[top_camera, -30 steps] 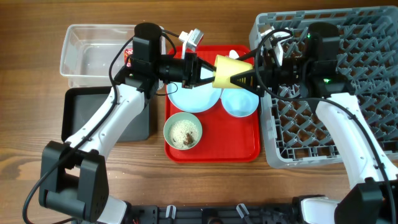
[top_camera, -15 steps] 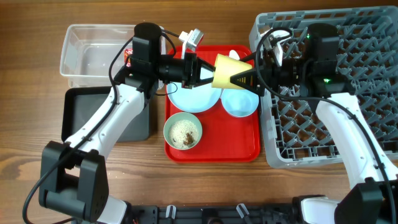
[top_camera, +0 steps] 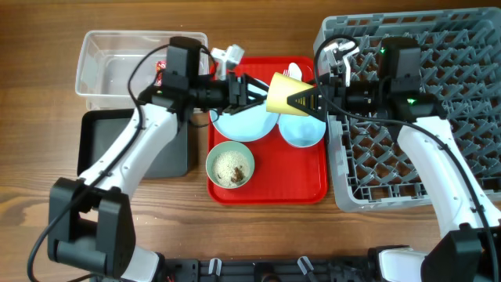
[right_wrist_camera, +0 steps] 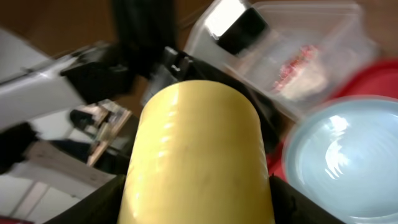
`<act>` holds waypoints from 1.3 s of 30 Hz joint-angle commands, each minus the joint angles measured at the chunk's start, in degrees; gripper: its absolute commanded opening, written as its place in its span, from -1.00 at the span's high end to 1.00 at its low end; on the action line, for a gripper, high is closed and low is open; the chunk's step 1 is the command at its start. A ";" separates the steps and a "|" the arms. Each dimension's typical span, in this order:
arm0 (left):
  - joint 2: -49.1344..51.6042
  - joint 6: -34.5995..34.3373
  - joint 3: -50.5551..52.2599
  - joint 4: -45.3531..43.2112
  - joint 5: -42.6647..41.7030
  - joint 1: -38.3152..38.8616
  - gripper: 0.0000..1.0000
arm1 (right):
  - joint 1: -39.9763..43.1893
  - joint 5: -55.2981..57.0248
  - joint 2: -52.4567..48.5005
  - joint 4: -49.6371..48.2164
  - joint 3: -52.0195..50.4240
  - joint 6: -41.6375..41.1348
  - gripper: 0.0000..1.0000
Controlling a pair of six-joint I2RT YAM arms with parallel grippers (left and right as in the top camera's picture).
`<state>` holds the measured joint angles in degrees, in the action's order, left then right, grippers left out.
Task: Sort waste into correct bins and load items into the dishwasher rack
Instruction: 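Place the yellow cup upside down in the rack with right gripper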
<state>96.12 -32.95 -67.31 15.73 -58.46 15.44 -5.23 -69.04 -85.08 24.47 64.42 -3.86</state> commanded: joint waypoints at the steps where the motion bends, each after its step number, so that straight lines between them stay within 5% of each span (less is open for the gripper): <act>1: -0.66 8.92 -0.11 6.16 7.93 -5.84 -0.07 | -0.13 18.03 -0.55 4.52 1.03 3.67 -0.02; 7: -7.56 14.60 -0.11 19.89 30.12 -13.44 -0.11 | 5.09 37.53 -0.55 23.76 14.73 3.63 0.14; 10: -11.58 14.58 -0.11 24.55 39.32 -17.42 -0.14 | 12.07 44.89 -0.55 32.13 23.17 0.66 0.60; 12: -12.74 14.58 -0.11 25.99 41.35 -18.67 -0.15 | 16.48 48.19 -0.55 34.47 24.59 -0.70 0.68; 18: -12.92 14.56 -0.11 25.88 41.42 -18.95 -0.15 | 29.92 60.81 -1.64 41.62 27.96 -4.04 0.70; 25: -12.92 14.56 -0.11 26.12 41.40 -18.93 -0.15 | 39.69 70.95 -16.39 52.98 46.60 -7.85 0.70; 39: -12.92 14.56 -0.11 26.75 41.42 -18.93 -0.15 | 50.45 72.37 -33.57 52.94 46.56 -8.57 0.73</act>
<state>84.09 -19.55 -67.35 42.48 -17.80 -3.18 44.58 1.83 -117.12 77.32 109.89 -11.77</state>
